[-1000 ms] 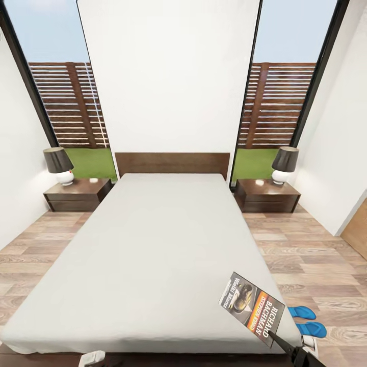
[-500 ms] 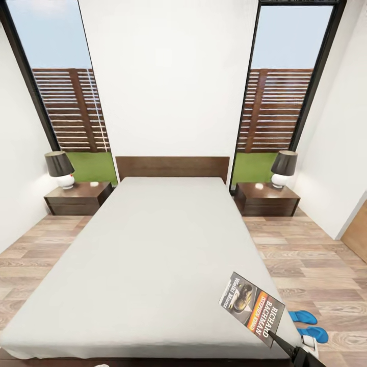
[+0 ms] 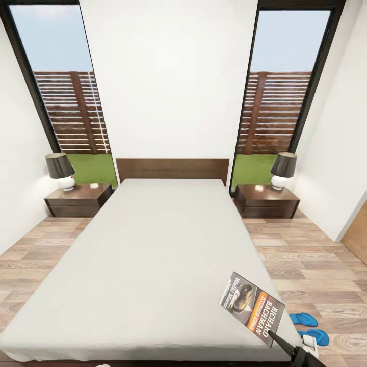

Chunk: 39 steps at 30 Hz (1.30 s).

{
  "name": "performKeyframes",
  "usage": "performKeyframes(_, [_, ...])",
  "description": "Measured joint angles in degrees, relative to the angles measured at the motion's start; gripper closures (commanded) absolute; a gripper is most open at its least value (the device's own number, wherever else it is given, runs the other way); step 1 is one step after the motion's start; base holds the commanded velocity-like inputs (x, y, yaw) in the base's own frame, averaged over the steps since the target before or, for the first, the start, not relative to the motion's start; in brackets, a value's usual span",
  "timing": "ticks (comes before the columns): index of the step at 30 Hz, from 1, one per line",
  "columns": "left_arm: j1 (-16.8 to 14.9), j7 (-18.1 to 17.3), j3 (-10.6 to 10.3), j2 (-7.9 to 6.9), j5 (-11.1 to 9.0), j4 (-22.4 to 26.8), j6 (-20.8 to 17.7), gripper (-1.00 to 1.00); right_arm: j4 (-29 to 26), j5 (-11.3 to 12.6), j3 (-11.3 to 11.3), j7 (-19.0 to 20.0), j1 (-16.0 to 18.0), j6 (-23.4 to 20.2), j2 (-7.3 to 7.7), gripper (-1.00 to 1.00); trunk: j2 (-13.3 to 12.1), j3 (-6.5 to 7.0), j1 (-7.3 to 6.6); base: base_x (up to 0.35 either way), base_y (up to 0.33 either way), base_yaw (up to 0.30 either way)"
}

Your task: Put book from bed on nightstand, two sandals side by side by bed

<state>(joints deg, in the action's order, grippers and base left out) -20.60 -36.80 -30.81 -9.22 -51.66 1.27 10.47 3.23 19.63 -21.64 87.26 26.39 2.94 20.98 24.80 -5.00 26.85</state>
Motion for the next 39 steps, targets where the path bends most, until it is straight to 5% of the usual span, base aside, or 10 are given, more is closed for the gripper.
performKeyframes(17, [0.0,0.0,0.0,0.0,0.0,0.0,0.0,-1.0,0.0,0.0,-0.1,-0.1,0.0,0.1,0.0,1.0,0.0,0.11,0.0,0.0,0.0,0.0])
performKeyframes(39, [0.0,0.0,0.0,0.06,0.0,0.0,0.0,-1.0,0.0,0.0,-0.1,-0.1,0.0,0.1,-0.01,1.0,0.0,2.07,0.0,0.0,0.0,0.0])
